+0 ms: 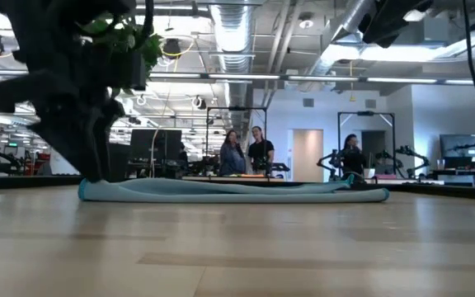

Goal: Fold microfiber towels
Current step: Fold the blue microfiber towel

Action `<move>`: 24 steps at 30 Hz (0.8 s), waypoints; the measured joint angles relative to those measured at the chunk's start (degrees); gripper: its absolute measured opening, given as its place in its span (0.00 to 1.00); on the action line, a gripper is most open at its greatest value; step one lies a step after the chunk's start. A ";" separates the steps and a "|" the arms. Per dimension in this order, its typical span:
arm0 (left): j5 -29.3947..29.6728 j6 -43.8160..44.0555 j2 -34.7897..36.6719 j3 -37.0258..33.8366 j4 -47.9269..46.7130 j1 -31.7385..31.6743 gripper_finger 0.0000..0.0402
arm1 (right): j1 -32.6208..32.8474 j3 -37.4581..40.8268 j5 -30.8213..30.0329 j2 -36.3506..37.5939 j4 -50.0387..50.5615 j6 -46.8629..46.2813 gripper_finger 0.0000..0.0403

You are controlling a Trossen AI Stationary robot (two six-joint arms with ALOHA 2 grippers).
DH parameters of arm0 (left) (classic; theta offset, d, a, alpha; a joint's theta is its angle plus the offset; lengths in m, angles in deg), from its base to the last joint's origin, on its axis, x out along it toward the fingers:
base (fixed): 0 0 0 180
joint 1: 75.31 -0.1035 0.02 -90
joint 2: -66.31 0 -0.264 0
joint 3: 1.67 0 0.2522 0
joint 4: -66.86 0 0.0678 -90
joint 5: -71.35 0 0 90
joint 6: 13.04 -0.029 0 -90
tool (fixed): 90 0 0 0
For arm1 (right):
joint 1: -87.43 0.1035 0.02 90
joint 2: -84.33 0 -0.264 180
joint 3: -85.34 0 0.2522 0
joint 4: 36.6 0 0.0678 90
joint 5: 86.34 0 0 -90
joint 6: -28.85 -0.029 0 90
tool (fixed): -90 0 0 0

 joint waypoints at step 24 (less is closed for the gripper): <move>-1.05 2.15 -5.51 0.29 -2.39 -2.89 0.08 | 0.00 0.03 -0.16 0.26 -0.39 -1.01 0.45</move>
